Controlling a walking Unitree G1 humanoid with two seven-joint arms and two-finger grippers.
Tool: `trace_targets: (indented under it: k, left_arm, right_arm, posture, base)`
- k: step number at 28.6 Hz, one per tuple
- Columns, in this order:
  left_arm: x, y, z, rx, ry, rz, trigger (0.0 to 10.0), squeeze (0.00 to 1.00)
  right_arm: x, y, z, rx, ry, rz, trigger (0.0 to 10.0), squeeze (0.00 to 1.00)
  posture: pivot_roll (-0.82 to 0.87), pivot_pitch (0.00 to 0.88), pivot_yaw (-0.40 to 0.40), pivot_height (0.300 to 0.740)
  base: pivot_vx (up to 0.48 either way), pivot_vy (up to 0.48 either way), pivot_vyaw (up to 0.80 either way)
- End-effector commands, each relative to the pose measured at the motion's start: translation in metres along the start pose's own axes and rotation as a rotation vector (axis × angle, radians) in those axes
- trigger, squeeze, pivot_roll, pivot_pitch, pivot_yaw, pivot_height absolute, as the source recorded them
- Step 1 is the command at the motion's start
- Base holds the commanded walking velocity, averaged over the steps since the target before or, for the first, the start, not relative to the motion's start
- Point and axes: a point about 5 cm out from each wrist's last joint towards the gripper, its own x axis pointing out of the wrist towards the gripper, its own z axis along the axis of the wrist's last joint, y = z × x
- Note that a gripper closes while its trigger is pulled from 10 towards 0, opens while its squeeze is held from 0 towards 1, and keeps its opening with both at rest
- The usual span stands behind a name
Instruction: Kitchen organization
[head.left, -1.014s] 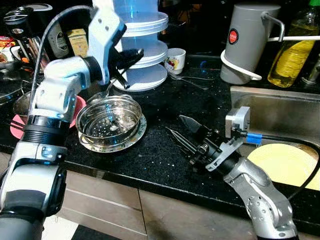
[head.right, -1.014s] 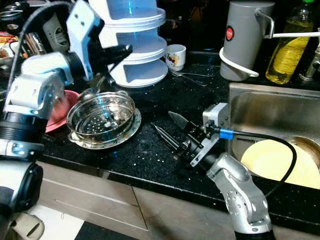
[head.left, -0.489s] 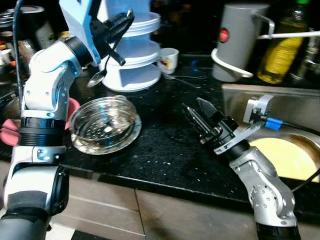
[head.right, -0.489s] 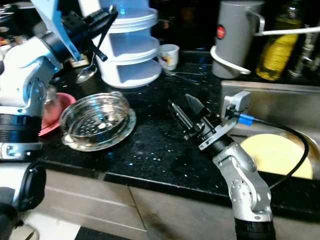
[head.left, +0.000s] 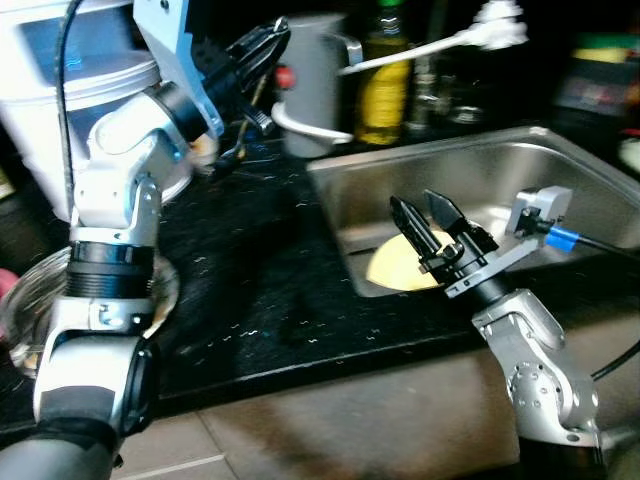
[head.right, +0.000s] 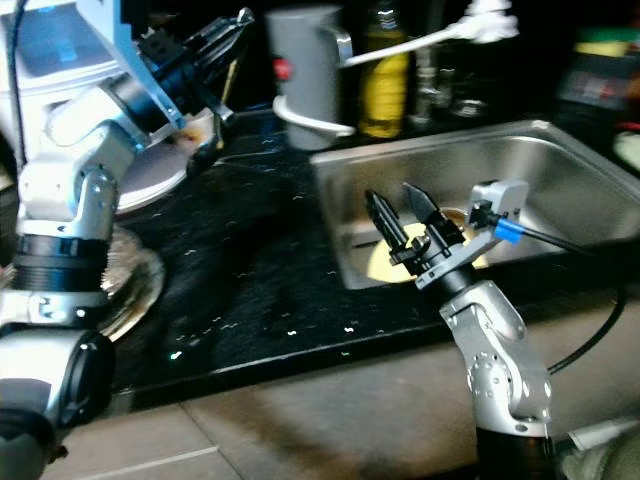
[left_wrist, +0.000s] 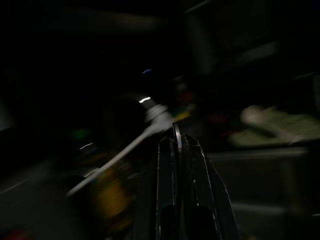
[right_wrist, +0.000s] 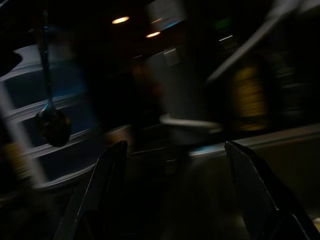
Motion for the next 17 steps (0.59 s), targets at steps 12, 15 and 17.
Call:
trace_targets:
  k: [12,15,17]
  left_arm:
    - [-0.01,0.009,-0.033,-0.101,0.035,0.119,10.0,0.0]
    - [-0.012,0.009,-0.042,-0.137,0.044,0.13,10.0,0.0]
    - [-0.013,0.008,-0.047,-0.156,0.05,0.131,10.0,0.0]
  right_arm:
    - [0.0,-0.005,-0.006,-0.021,0.035,-0.042,10.0,0.0]
    - [0.0,-0.005,-0.007,-0.028,0.044,-0.037,10.0,0.0]
    - [0.0,-0.005,-0.008,-0.03,0.047,-0.034,10.0,0.0]
  posture:
    - [-0.12,0.0,0.062,0.74]
    - [-0.12,0.0,0.06,0.74]
    - [-0.12,0.0,0.06,0.74]
  base:
    - [0.0,0.0,-0.8]
    - [0.0,0.0,-0.8]
    - [0.0,0.0,-0.8]
